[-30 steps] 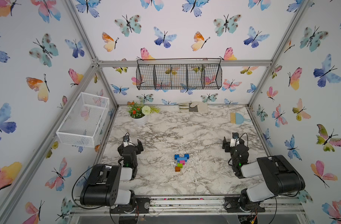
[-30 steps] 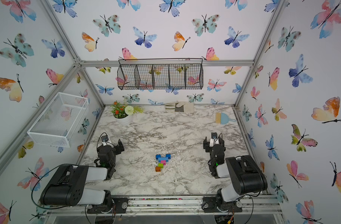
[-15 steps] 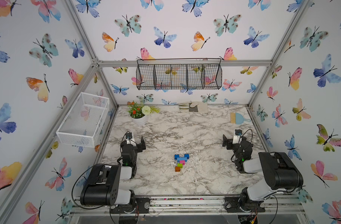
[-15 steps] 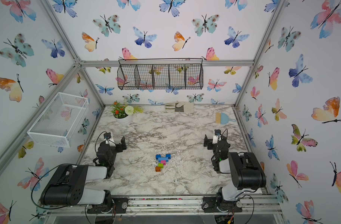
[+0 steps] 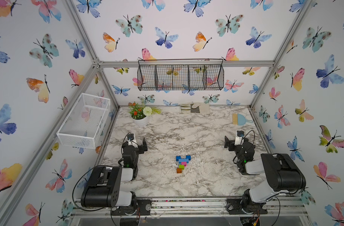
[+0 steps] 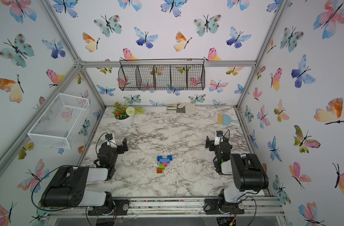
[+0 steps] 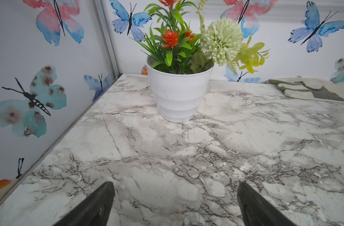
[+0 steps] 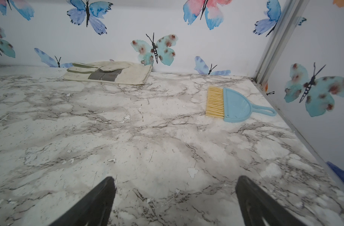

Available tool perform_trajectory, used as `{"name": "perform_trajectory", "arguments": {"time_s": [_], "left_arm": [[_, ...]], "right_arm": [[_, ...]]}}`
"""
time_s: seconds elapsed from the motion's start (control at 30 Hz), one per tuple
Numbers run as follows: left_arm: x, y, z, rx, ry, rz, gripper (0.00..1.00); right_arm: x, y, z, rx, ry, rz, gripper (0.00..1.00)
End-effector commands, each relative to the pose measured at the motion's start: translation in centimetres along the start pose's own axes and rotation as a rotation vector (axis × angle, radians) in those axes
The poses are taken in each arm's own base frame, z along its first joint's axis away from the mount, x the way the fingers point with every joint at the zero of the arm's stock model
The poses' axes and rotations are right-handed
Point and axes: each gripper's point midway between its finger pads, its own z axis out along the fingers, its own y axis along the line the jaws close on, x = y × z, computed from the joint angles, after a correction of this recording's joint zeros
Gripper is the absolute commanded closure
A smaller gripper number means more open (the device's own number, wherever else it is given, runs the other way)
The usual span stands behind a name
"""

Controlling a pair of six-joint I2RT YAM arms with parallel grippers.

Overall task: Assemble the letter y with lego
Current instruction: Reset both arms

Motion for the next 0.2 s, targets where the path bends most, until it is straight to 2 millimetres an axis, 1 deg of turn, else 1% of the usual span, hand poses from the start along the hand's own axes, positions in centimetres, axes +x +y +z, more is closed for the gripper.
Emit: {"name": "perform_trajectory", "arguments": {"time_s": [0.0, 0.17], "left_arm": [[-0.51, -0.21, 0.14, 0.018, -0.016, 0.005, 0.02], [-0.52, -0.21, 0.15, 0.019, -0.017, 0.003, 0.02]], "right_arm": [[-0.30, 0.13, 0.01, -0.009, -0.008, 0.005, 0.01], [-0.34, 0.14, 0.02, -0.009, -0.009, 0.005, 0.01]]}}
